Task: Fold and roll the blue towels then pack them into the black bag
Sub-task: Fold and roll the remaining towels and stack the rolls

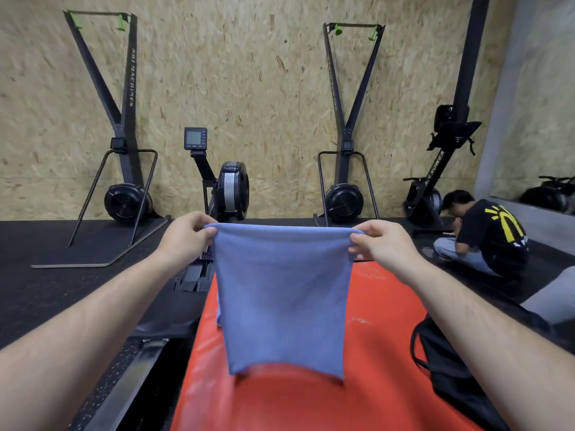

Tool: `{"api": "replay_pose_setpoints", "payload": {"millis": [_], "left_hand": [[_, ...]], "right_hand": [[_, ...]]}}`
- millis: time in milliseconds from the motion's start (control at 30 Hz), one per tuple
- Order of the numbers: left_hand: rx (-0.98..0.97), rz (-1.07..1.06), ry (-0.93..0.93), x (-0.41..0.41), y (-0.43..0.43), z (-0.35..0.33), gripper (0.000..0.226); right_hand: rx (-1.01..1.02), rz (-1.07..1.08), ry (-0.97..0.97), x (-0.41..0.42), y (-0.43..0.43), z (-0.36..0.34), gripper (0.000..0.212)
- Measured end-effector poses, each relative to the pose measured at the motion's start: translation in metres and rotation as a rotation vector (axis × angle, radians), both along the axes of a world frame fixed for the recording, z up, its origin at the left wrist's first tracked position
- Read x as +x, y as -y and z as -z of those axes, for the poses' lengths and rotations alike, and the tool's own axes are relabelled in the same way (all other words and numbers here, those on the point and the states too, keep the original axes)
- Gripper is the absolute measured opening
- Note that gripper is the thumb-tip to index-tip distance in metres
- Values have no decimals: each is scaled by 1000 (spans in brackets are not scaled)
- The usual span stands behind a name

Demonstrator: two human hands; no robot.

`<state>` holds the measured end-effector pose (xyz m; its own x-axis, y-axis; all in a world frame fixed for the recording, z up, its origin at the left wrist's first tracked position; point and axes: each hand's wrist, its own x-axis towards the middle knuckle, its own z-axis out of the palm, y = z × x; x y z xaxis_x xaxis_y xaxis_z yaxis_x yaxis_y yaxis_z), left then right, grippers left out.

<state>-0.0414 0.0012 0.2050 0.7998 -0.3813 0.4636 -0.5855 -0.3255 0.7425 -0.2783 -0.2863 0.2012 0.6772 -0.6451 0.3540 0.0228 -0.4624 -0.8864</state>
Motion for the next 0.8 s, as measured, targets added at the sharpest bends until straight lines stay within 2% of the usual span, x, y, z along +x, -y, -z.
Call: {"api": "replay_pose_setpoints", "payload": {"millis": [167, 300, 600, 700, 800], "left_hand": [[-81, 22, -21, 4, -7, 14, 3], [-32, 50, -86, -2, -12, 62, 5], [83, 106, -365, -39, -25, 213, 17], [177, 126, -422, -44, -31, 241, 16], [219, 141, -495, -44, -34, 248, 15]], "right_hand": [[-61, -18, -6, 4, 5, 15, 7], [-131, 8, -133, -3, 1, 59, 7], [-83, -92, -403, -48, -14, 206, 10], [-127, -131, -503, -57, -13, 228, 13], [-108, -164, -509, -62, -12, 236, 16]]}}
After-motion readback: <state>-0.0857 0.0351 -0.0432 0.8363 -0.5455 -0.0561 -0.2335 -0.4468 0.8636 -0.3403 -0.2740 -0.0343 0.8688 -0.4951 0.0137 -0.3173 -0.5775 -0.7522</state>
